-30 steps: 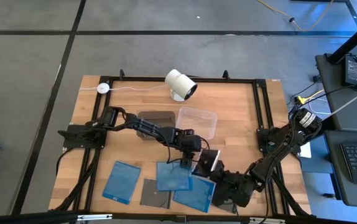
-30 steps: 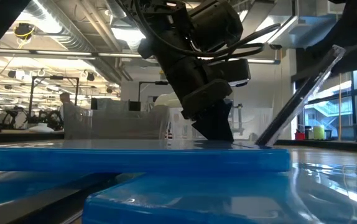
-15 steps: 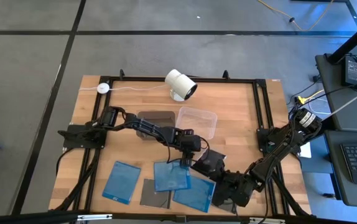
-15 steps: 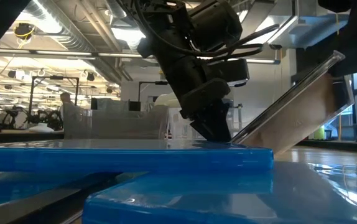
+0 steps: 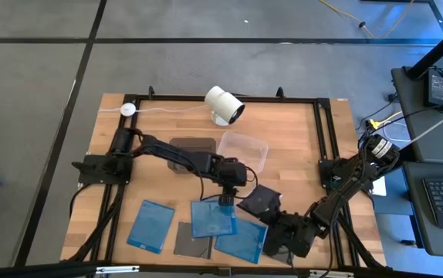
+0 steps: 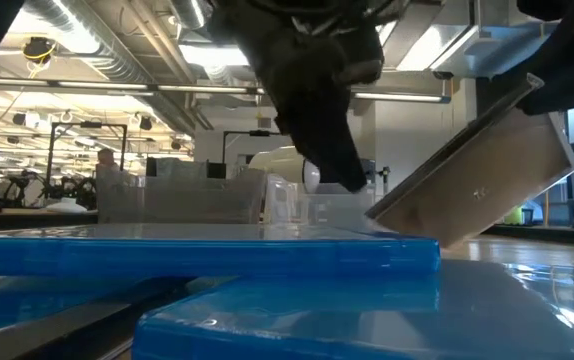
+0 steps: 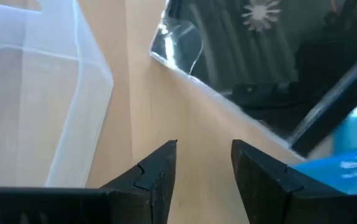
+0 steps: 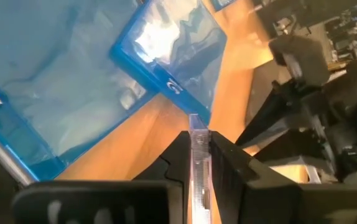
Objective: Pick & place jewel cases by type
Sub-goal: Put the top right black cd case into the transparent bin
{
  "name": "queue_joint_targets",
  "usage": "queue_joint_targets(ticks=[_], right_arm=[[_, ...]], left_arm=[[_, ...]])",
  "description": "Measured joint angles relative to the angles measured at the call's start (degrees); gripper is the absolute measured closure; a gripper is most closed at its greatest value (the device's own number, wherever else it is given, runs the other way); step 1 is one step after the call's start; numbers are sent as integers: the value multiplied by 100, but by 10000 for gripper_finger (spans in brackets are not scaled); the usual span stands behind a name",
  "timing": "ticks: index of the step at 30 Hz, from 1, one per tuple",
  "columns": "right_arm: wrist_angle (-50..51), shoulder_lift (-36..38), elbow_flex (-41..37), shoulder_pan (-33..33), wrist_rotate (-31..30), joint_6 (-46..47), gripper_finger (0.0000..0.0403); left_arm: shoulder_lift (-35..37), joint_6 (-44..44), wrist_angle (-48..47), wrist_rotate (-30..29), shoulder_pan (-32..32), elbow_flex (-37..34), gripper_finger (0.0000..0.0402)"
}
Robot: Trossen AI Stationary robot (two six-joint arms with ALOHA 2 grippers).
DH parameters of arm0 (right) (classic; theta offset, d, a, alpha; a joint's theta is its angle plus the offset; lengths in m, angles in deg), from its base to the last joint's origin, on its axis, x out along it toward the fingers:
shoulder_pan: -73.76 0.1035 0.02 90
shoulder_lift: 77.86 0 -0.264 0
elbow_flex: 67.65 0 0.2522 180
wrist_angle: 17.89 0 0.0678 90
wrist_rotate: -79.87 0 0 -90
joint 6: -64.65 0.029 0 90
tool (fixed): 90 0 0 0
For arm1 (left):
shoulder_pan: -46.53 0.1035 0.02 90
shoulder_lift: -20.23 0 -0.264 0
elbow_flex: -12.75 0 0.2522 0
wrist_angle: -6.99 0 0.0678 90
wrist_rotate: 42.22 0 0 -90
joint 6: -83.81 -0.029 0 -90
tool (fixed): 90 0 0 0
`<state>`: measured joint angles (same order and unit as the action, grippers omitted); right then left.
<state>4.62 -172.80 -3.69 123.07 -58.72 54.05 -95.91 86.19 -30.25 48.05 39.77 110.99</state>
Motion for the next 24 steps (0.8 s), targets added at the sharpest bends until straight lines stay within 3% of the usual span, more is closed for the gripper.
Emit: queue_joint_targets(ticks=[7, 17, 24], right_arm=[[-3, 0, 0, 227, -731, 428, 353], [229, 0, 342, 555, -2174, 860, 353], [1337, 161, 982, 656, -3434, 1679, 353]], left_arm=[[569, -335, -820, 85, 0, 4, 253], [1365, -565, -1139, 90, -50, -11, 254], [2064, -208, 116, 400, -124, -1348, 252]])
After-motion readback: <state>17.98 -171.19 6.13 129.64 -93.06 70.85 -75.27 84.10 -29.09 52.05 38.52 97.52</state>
